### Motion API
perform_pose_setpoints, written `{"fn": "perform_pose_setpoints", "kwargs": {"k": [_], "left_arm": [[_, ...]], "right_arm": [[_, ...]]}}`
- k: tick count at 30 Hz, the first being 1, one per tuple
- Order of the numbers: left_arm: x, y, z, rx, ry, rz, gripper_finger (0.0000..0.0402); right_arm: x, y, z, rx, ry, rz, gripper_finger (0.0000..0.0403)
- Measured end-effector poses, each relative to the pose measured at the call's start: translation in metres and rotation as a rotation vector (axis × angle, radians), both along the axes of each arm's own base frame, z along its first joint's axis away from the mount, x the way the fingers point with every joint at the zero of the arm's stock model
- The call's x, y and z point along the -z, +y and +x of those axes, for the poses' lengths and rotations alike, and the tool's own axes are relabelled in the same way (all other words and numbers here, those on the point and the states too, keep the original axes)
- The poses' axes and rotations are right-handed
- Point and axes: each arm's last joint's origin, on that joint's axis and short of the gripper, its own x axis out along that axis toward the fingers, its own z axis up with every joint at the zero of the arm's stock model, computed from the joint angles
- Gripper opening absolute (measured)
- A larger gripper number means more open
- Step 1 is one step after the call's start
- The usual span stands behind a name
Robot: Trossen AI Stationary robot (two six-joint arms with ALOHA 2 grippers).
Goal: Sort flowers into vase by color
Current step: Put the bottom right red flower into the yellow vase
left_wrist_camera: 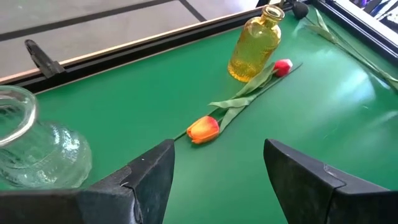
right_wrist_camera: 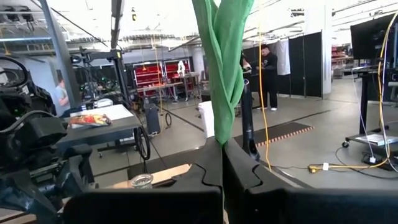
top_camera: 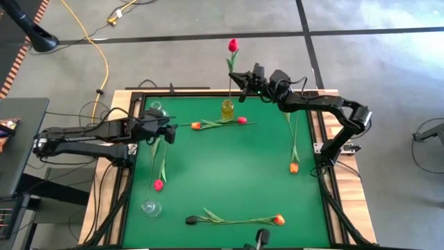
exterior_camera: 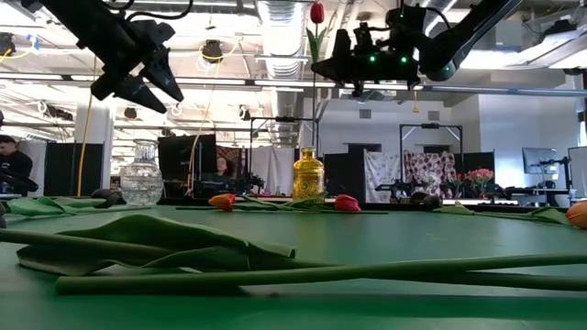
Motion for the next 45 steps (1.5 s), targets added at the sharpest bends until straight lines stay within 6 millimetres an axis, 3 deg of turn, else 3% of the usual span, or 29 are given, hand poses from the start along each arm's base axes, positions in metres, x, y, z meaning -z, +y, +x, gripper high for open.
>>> {"fn": "perform_pose_setpoints", "kwargs": {"k": [13, 19, 25, 37, 45], "left_arm": [[0.000, 0.000, 0.001, 0.017, -0.005, -0.013, 0.0236], [0.000, 0.000, 0.001, 0.017, -0.007, -0.013, 0.0236], [-0.001, -0.001, 0.002, 0.033, -0.025, -0.034, 0.0236], [-0.002, -0.001, 0.003, 0.047, -0.046, -0.040, 0.0236], [-0.003, -0.001, 0.004, 0.049, -0.054, -0.037, 0.0236]], "right_arm": [[0.004, 0.006, 0.006, 0.027, 0.036, 0.025, 0.0018], [0.025, 0.000, 0.015, 0.030, 0.060, 0.026, 0.0018], [0.034, -0.003, 0.018, 0.027, 0.066, 0.062, 0.0018], [-0.005, 0.009, 0.004, 0.022, -0.028, -0.015, 0.0018], [-0.002, 0.008, 0.005, 0.046, -0.010, -0.022, 0.0018]]}}
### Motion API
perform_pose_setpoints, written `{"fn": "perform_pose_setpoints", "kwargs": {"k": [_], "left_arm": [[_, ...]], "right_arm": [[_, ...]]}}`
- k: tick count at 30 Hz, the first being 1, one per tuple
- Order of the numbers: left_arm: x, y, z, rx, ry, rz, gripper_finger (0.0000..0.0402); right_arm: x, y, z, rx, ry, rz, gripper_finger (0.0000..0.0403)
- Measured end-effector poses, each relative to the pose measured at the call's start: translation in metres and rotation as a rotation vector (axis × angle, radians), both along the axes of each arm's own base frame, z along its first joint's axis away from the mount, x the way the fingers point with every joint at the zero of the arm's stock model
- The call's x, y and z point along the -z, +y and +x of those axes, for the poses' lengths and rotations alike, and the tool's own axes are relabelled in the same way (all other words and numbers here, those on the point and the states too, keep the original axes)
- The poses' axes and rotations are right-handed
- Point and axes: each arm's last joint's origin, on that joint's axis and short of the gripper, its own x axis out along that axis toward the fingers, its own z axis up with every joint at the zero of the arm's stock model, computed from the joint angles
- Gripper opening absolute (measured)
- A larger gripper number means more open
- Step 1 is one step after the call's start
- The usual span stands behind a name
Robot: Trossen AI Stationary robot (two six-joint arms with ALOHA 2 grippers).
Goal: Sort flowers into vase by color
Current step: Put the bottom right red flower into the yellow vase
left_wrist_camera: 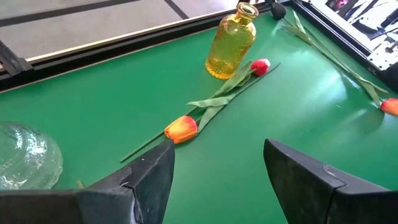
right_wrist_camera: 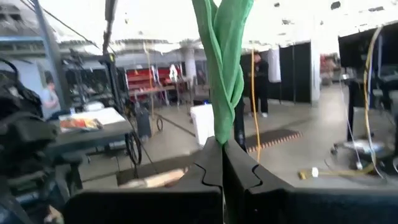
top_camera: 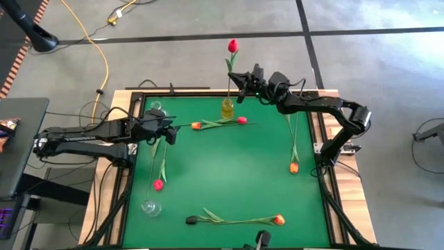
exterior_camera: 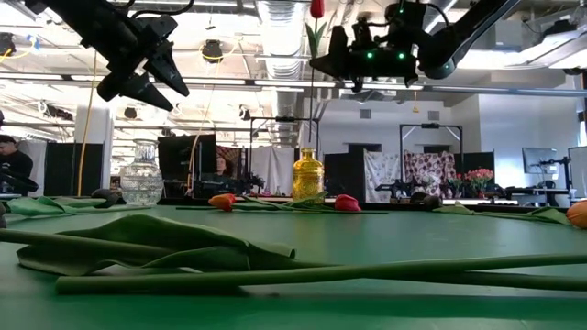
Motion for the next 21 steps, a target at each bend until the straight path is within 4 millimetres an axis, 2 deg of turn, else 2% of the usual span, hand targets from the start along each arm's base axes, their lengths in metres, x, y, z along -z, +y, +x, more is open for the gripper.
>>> {"fn": "perform_pose_setpoints", "kwargs": {"k": [21], "left_arm": [[0.000, 0.000, 0.000, -0.003, -0.008, -0.013, 0.0236]], "right_arm": [[0.013, -0.002, 0.004, 0.030, 0.090, 0.027, 0.0022]]}}
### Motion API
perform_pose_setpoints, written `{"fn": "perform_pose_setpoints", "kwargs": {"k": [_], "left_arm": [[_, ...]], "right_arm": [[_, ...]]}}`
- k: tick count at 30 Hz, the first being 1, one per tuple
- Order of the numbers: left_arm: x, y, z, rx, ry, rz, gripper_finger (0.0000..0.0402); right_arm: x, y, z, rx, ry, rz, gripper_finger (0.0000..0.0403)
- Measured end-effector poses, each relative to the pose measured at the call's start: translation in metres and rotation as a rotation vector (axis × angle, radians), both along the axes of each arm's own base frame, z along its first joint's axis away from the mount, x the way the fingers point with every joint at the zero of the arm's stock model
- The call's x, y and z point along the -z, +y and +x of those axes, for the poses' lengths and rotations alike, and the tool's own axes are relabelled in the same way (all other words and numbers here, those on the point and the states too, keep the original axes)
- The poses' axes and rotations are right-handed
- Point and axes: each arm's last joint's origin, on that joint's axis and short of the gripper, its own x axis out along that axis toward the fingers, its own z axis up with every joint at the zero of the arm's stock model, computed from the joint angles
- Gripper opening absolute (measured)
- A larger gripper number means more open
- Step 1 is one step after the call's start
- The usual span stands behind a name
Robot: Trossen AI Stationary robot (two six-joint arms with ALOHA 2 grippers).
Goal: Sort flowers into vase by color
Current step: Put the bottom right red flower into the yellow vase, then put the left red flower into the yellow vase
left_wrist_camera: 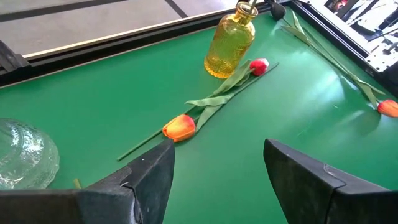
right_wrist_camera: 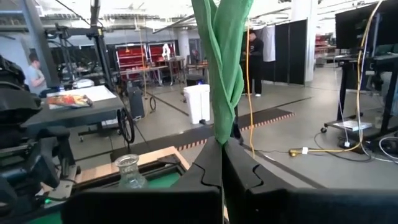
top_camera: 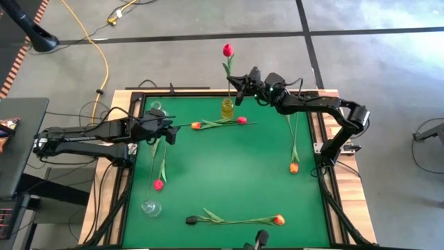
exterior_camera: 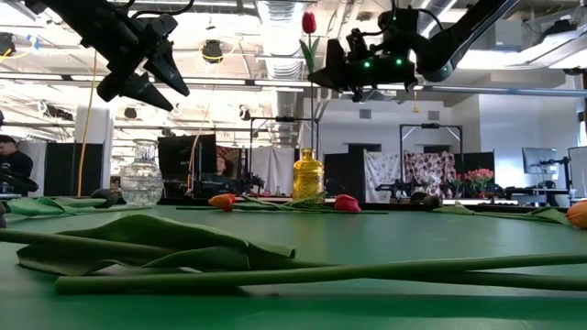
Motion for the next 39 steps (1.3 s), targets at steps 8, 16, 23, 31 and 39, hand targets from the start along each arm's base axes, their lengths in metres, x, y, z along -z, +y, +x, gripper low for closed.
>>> {"fn": "perform_pose_setpoints", "kwargs": {"k": [8, 16, 23, 31, 39], "left_arm": [[0.000, 0.000, 0.000, 0.000, -0.002, 0.000, 0.0236], [0.000, 0.000, 0.000, 0.007, -0.002, -0.002, 0.0236], [0.000, 0.000, 0.000, 0.020, 0.011, 0.013, 0.0236], [0.000, 0.000, 0.000, 0.031, 0.016, 0.017, 0.0236], [0.000, -0.002, 0.001, 0.128, 0.046, 0.033, 0.0236]], "right_arm": [[0.005, -0.001, 0.000, 0.000, 0.043, 0.031, 0.0038], [0.012, 0.000, 0.001, -0.013, 0.107, 0.071, 0.0070], [0.016, -0.001, 0.002, -0.028, 0.176, 0.110, 0.0109], [0.018, 0.000, 0.006, -0.044, 0.427, 0.186, 0.0189], [0.009, 0.012, 0.011, -0.090, 0.613, 0.276, 0.0243]]}}
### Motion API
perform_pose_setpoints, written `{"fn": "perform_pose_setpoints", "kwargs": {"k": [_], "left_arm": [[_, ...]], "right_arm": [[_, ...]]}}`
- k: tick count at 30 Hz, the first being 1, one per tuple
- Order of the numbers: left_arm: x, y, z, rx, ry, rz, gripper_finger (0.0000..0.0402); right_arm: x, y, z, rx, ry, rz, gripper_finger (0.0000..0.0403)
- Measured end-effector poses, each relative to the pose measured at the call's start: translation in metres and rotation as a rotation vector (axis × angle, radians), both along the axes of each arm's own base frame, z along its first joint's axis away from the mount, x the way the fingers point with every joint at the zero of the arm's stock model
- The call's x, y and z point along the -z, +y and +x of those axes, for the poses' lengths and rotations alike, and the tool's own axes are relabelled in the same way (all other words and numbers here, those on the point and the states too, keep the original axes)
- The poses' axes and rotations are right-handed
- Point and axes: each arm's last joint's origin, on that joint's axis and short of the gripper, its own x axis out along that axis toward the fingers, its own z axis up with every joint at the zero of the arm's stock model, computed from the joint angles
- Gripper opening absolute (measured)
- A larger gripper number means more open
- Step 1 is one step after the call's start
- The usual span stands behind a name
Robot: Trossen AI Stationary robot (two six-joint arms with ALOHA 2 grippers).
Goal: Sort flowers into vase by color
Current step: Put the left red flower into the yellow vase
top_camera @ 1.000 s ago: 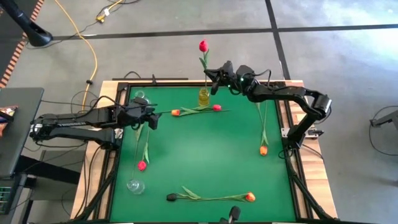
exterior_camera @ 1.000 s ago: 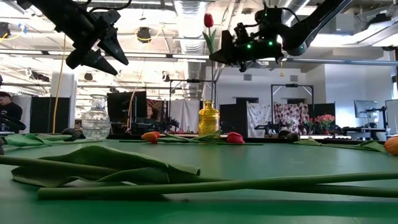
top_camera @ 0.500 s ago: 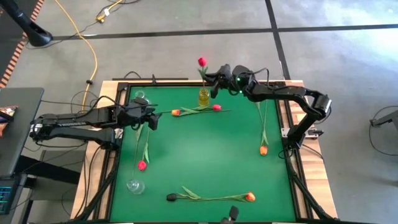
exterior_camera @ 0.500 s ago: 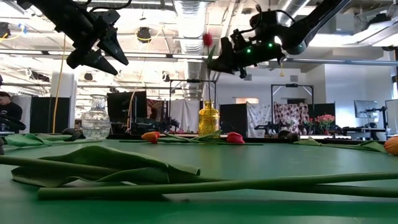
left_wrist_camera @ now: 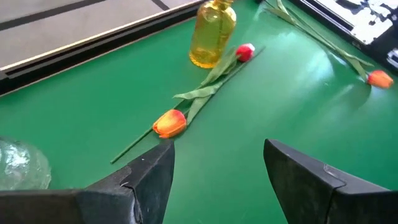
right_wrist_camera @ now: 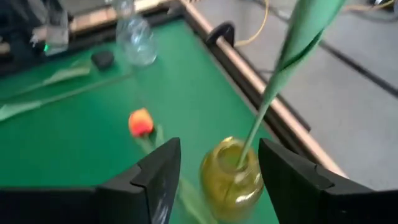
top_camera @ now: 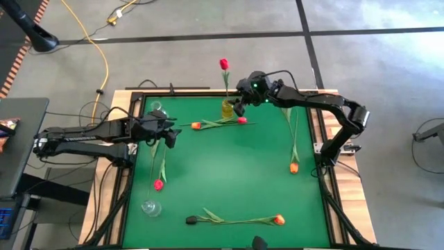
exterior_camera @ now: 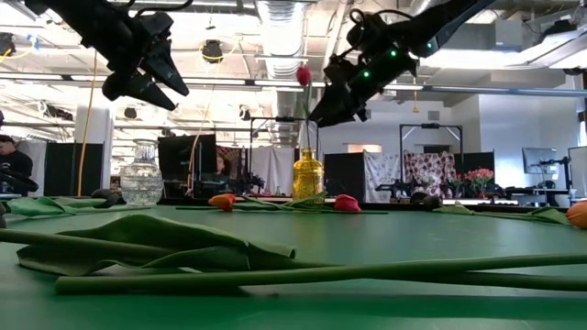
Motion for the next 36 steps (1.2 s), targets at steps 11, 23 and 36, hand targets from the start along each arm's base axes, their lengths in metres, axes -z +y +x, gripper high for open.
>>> {"fn": "perform_pose_setpoints", "kwargs": {"k": [11, 23, 36], "left_arm": [[-0.004, -0.005, 0.005, 0.321, 0.009, 0.083, 0.0236], [0.035, -0.006, -0.006, -0.082, 0.267, -0.469, 0.0236], [0.081, -0.001, 0.016, -0.231, 0.622, -0.508, 0.0236]], "right_arm": [[-0.013, 0.063, 0.012, -0.225, 0.287, 0.095, 0.0235], [-0.011, 0.153, 0.026, -0.394, 0.362, 0.144, 0.0234], [-0.010, 0.160, 0.024, -0.403, 0.389, 0.151, 0.0234]]}}
